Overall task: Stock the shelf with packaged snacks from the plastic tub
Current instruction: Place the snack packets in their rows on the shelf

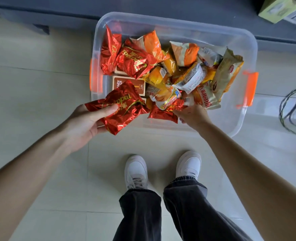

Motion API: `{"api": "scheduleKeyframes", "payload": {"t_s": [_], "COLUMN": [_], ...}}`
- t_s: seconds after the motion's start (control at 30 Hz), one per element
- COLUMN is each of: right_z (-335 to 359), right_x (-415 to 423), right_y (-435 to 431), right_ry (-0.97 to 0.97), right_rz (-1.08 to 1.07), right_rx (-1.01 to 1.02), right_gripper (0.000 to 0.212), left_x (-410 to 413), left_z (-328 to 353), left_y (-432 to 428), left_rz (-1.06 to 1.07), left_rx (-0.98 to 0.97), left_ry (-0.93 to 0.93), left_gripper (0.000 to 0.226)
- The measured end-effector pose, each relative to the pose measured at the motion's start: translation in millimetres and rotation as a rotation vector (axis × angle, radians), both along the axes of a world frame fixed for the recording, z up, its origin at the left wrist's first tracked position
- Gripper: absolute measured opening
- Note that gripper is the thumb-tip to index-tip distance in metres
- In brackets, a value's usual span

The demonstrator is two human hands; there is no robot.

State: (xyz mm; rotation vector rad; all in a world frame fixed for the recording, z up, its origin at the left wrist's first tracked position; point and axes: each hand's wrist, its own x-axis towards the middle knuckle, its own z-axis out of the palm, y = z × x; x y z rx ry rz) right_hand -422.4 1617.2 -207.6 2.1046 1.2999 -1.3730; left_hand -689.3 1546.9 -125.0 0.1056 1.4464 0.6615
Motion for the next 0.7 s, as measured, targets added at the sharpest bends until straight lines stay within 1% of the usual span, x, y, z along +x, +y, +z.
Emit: {"api": "scheduleKeyframes", "payload": {"t_s": [0.1, 0.2, 0.27, 0.37, 0.4, 0.5, 0.57, 0.67, 0.7], "right_z": [-10, -15, -11, -4, 0, 21, 43, 82, 97], "right_x": [-13, -26, -32, -40, -41, -37, -27, -7, -1], "right_y": [2, 5, 8, 12, 13, 14, 10, 0, -2], "right_ry": [-0.052, -0.059, -0.034, 0.075, 0.065, 0.023, 0.067, 0.188, 0.252], "right_rz": [-0.089, -0.262, -0.397, -0.542, -0.567, -0.619, -0.670, -0.769, -0.820], "right_rx": [-0.025, -0.062, -0.082, -0.126, -0.130, -0.090, -0.070, -0.069, -0.077], "right_gripper": [0.046, 0.043, 0.046, 0.038, 0.040, 0.040, 0.034, 0.016, 0.017], "left_x": [10, 17, 21, 26, 28, 34, 37, 42, 43], "left_z": [-3, -4, -3, 1, 4, 15, 24, 45, 53], "left_y": [5, 8, 10, 12, 13, 13, 13, 13, 13], "left_rz": [0.034, 0.119, 0.157, 0.242, 0.270, 0.345, 0.379, 0.425, 0.430], "left_rx": [0.016, 0.014, 0.001, -0.029, -0.037, -0.060, -0.072, -0.071, -0.061], "left_ry": [0.045, 0.068, 0.087, 0.063, 0.049, 0.035, 0.026, 0.012, 0.008], "left_gripper": [0.045, 0.036, 0.036, 0.043, 0.041, 0.023, 0.019, 0.017, 0.019]}}
